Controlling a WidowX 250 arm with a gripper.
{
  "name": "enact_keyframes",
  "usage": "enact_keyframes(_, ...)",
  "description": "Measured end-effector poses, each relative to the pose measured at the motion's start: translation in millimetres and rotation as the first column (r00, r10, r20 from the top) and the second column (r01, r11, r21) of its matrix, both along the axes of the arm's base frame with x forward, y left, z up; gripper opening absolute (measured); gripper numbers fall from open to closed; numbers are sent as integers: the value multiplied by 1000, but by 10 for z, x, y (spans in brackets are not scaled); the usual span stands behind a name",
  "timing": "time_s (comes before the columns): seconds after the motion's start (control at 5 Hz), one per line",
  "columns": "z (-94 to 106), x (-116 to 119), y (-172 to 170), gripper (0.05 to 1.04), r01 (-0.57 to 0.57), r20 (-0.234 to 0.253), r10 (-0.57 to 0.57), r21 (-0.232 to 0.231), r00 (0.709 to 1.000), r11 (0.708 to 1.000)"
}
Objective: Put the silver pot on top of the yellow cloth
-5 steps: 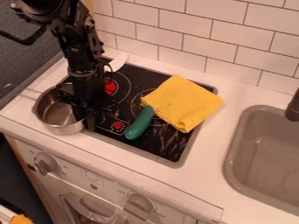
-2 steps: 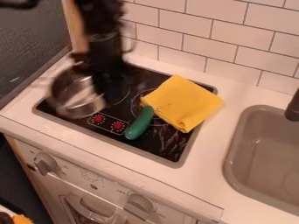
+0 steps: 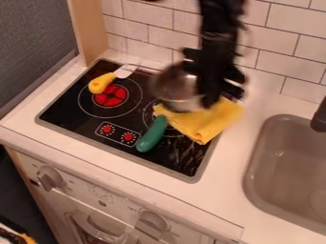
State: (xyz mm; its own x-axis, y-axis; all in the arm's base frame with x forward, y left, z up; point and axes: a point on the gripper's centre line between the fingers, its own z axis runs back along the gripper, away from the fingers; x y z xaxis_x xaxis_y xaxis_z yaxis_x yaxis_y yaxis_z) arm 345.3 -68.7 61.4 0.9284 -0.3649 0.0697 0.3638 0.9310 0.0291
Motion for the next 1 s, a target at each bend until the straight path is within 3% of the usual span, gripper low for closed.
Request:
enact_keyframes(0.2,-117,206,-140,78,33,-7,-32,18,999,999)
enact_keyframes(0.4,-181,260,-201,78,43,-18,-42,35,999,998)
enact_keyframes(1.0,-360,51,-75,107,30,-82,-21,105,996,994)
